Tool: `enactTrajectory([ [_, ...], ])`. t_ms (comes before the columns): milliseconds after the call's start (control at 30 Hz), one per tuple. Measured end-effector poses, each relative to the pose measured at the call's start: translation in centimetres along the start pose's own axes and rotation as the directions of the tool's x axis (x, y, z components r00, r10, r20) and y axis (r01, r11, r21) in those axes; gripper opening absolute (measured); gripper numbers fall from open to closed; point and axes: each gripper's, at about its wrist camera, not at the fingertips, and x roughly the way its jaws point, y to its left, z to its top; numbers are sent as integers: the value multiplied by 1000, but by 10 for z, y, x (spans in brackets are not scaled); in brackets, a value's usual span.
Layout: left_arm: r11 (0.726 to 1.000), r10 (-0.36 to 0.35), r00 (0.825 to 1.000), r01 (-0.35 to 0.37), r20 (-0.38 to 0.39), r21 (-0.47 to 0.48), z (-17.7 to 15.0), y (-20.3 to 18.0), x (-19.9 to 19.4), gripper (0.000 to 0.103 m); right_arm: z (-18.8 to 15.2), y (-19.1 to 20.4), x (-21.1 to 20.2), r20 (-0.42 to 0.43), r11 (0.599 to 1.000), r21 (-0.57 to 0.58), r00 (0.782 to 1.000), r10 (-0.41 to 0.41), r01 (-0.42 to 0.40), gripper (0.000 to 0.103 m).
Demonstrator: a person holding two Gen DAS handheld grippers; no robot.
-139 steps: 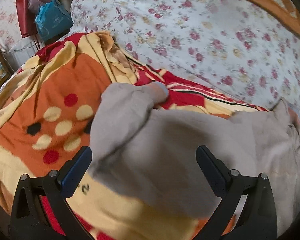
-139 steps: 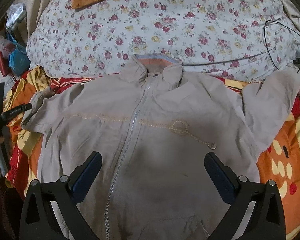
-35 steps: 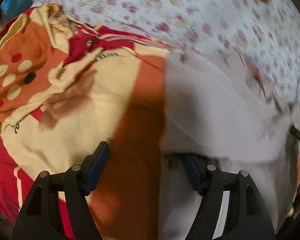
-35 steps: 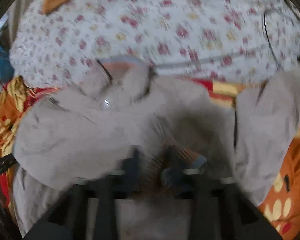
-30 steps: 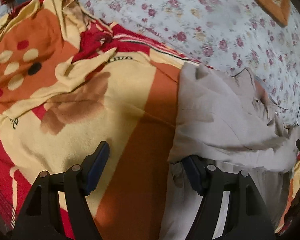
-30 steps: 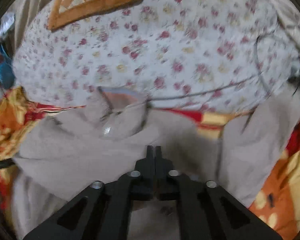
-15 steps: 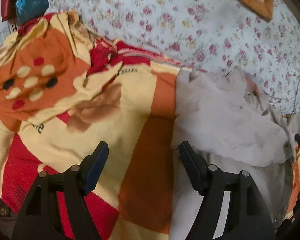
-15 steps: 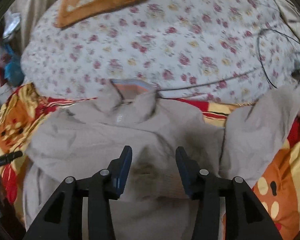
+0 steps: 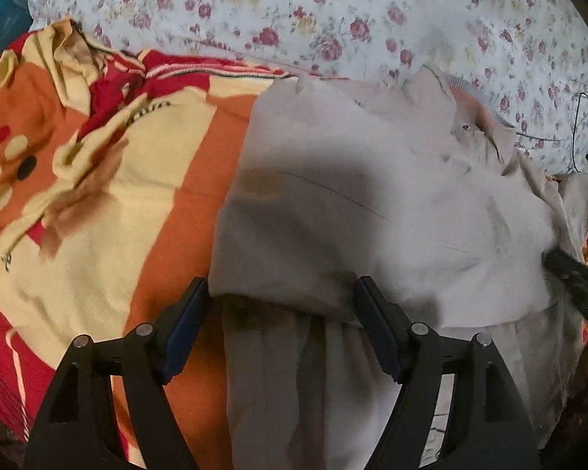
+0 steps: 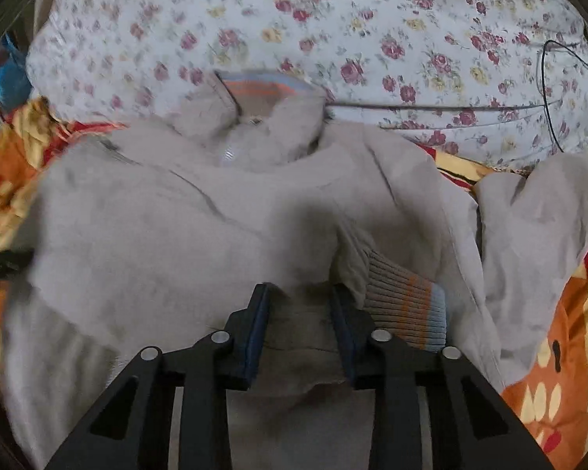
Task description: Fold large clothes
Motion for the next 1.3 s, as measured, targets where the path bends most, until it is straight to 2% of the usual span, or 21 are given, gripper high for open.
enactTrajectory([
  [33, 1000, -10, 1000, 10, 6, -9, -2, 2, -4, 75, -1, -1, -8, 12, 1000, 3, 1000, 10, -10, 35],
  [133, 998, -51, 999, 51, 11, -23, -13, 8, -19, 75, -7, -6, -32, 30, 1000, 5, 999, 12, -12, 48],
  [267, 996, -93, 995, 93, 19, -1, -38, 16, -40, 75, -24, -21, -57, 34, 994, 54, 995, 96, -98, 53],
  [400, 989, -150, 988, 150, -45, 8, -63, 18, -41, 75, -44, -34, -77, 50, 985, 103, 990, 133, -138, 55],
  [467, 983, -182, 980, 180, -81, -26, -74, 19, -33, 75, -51, -37, -82, 52, 983, 117, 990, 135, -140, 58],
  [533, 985, -171, 984, 170, -50, -23, -81, 16, -32, 76, -55, -40, -83, 49, 981, 130, 989, 137, -143, 58],
  [600, 989, -144, 989, 145, -40, 23, -84, 8, -33, 72, -59, -43, -87, 52, 978, 150, 989, 137, -144, 58],
  [633, 991, -121, 992, 123, -33, 61, -86, 3, -33, 47, -61, -44, -88, 52, 977, 157, 989, 137, -143, 58],
  [667, 991, -96, 995, 97, -21, 88, -86, 1, -35, 11, -62, -46, -90, 53, 976, 164, 989, 137, -144, 58],
  [700, 991, -100, 995, 101, -16, 92, -84, 3, -36, 5, -63, -48, -92, 54, 975, 168, 989, 137, -144, 58],
  [800, 987, -159, 987, 159, -31, 11, -78, 27, -39, 2, -66, -53, -101, 64, 976, 173, 990, 125, -135, 62],
  [900, 994, -110, 994, 110, -4, -5, -79, 46, -43, 1, -69, -58, -109, 64, 978, 174, 993, 103, -113, 63],
  [967, 992, -126, 992, 126, -14, -25, -80, 54, -43, 1, -72, -63, -111, 53, 979, 176, 995, 90, -98, 64],
  [1100, 991, -135, 991, 135, 5, 2, -80, 47, -52, 0, -82, -65, -105, 13, 984, 156, 996, 86, -87, 65],
  [1200, 990, -142, 990, 142, 21, 8, -77, 37, -60, 1, -94, -55, -82, -59, 993, 103, 996, 69, -63, 65],
  [1233, 990, -142, 989, 142, 29, 10, -74, 34, -64, 5, -98, -53, -72, -90, 994, 92, 994, 61, -52, 65],
  [1300, 989, -149, 988, 149, 40, 15, -69, 29, -71, 25, -108, -52, -54, -146, 996, 85, 989, 39, -27, 64],
])
